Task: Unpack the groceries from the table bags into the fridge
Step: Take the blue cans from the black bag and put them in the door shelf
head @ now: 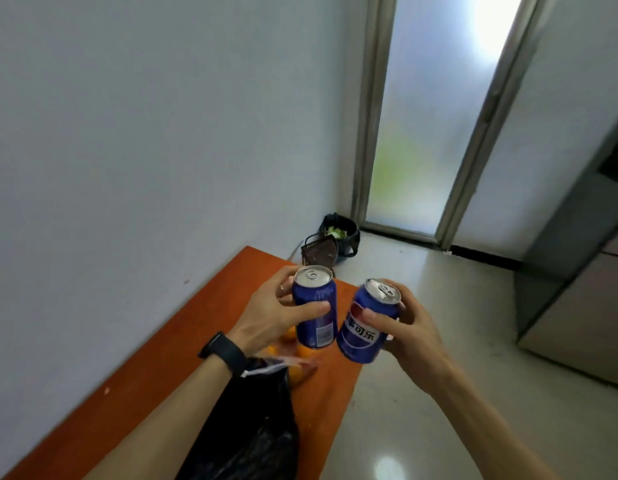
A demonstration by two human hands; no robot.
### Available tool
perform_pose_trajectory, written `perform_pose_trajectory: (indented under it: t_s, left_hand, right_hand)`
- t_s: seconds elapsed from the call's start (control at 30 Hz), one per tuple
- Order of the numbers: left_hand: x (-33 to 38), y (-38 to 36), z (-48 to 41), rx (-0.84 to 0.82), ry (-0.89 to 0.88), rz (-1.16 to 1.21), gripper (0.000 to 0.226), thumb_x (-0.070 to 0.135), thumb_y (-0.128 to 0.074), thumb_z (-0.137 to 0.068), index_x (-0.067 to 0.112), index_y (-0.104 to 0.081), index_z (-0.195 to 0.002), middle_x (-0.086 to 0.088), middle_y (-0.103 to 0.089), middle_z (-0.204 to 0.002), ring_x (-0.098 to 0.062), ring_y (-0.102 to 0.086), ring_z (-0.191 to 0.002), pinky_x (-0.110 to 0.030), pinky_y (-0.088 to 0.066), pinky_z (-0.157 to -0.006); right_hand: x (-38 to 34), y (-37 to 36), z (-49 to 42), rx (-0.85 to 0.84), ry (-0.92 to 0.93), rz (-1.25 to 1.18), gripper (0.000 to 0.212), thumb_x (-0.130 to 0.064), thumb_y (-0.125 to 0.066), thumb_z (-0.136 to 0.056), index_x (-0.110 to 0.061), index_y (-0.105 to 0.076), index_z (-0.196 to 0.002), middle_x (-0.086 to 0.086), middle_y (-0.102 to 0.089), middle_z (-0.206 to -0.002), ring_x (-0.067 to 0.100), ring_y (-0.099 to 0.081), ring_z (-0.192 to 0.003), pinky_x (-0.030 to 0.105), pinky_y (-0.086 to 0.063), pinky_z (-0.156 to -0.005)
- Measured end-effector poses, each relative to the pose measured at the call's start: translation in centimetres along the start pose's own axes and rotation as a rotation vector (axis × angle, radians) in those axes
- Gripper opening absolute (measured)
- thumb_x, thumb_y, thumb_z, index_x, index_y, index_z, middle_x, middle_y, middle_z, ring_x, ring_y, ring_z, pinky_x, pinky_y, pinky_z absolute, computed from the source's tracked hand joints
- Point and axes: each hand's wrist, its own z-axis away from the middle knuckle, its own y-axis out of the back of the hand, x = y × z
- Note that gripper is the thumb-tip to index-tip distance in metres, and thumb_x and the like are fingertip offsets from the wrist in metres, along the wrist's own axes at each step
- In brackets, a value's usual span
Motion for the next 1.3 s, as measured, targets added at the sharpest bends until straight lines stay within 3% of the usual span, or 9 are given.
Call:
perform_pose_trajectory:
  t_s: [0.13,0.23,0.33,0.43,0.63,0.87,1.13,1.23,1.3]
  left_hand:
    - [6.4,-11.6,-4.5,-0.150,-0.114,0.104,0.057,0.035,-0.079,-0.078,0.036,-0.055,-0.130,0.014,-0.068,-0.119,-0.004,-0.064,-0.110,-0.031,-0.053,-0.095]
    - [10.7,-21.5,-7.1,-0.251,-0.146,0.231,0.051,0.029,-0.071,-0.086,0.027,-0.049,-0.133,0.003,-0.067,-0.122,-0.012,-0.066,-0.110,-0.027,-0.056,-0.086]
    - [14.3,-30.6,-9.2,-0.333,-0.158,0.262,0.058,0.034,-0.069,-0.083,0.023,-0.043,-0.133,-0.002,-0.064,-0.124,-0.014,-0.068,-0.107,-0.028,-0.057,-0.082]
    - [17.7,-38.1,-11.0,-0.428,-0.184,0.257,0.066,0.029,-0.075,-0.075,0.021,-0.042,-0.132,-0.006,-0.064,-0.124,-0.018,-0.068,-0.107,-0.036,-0.058,-0.086]
    - [24.7,-49.9,-15.1,-0.571,-0.306,0.167,0.061,0.018,-0.081,-0.077,0.024,-0.045,-0.125,-0.003,-0.065,-0.117,-0.015,-0.069,-0.100,-0.027,-0.058,-0.078]
    - [30.6,-59.2,-21.8,-0.645,-0.476,0.059,0.056,0.021,-0.079,-0.082,0.038,-0.044,-0.122,0.011,-0.063,-0.118,-0.003,-0.066,-0.102,-0.022,-0.057,-0.078]
    - [39.5,-66.7,-33.2,-0.605,-0.695,-0.033,0.060,0.029,-0.086,-0.074,0.032,-0.052,-0.123,0.011,-0.067,-0.115,-0.004,-0.067,-0.103,-0.022,-0.057,-0.082]
    - [44.2,-68.2,-37.9,-0.495,-0.822,-0.168,0.062,0.039,-0.087,-0.070,0.033,-0.053,-0.121,0.009,-0.061,-0.119,-0.005,-0.065,-0.100,-0.021,-0.056,-0.082]
    - [47.2,-68.7,-40.8,-0.368,-0.889,-0.289,0.069,0.056,-0.087,-0.062,0.038,-0.051,-0.118,0.004,-0.053,-0.117,-0.005,-0.058,-0.098,-0.017,-0.051,-0.080]
  right_hand:
    - [-3.9,9.4,1.3,0.112,0.111,-0.027,0.058,-0.031,-0.081,-0.075,-0.029,-0.058,-0.128,-0.001,-0.069,-0.119,0.024,-0.067,-0.110,0.047,-0.059,-0.087]
    - [-6.8,17.2,2.6,0.217,0.207,-0.025,0.053,-0.030,-0.077,-0.084,-0.024,-0.053,-0.131,-0.001,-0.070,-0.119,0.022,-0.068,-0.109,0.044,-0.057,-0.090]
    - [-9.7,25.1,4.5,0.326,0.269,-0.055,0.053,-0.029,-0.072,-0.083,-0.018,-0.048,-0.129,-0.001,-0.072,-0.112,0.023,-0.071,-0.104,0.041,-0.058,-0.087]
    - [-12.4,32.5,6.5,0.390,0.319,-0.043,0.056,-0.031,-0.079,-0.080,-0.016,-0.049,-0.125,0.006,-0.071,-0.112,0.027,-0.071,-0.101,0.040,-0.058,-0.083]
    - [-17.9,44.5,8.7,0.480,0.414,0.047,0.061,-0.021,-0.079,-0.070,-0.012,-0.050,-0.123,0.008,-0.071,-0.109,0.026,-0.071,-0.097,0.031,-0.058,-0.075]
    - [-23.1,55.6,7.2,0.565,0.478,0.148,0.072,-0.039,-0.081,-0.057,-0.015,-0.055,-0.120,0.005,-0.072,-0.107,0.023,-0.071,-0.097,0.029,-0.057,-0.075]
    - [-32.1,67.2,0.6,0.647,0.580,0.280,0.059,-0.027,-0.088,-0.069,-0.021,-0.059,-0.120,-0.002,-0.074,-0.104,0.016,-0.072,-0.096,0.028,-0.058,-0.075]
    - [-36.3,71.0,-2.3,0.678,0.623,0.391,0.056,-0.023,-0.087,-0.070,-0.025,-0.058,-0.119,-0.006,-0.071,-0.103,0.009,-0.070,-0.094,0.022,-0.057,-0.072]
    - [-38.9,73.5,-4.2,0.711,0.657,0.457,0.056,-0.026,-0.088,-0.070,-0.031,-0.058,-0.117,-0.010,-0.069,-0.105,0.006,-0.069,-0.093,0.022,-0.056,-0.074]
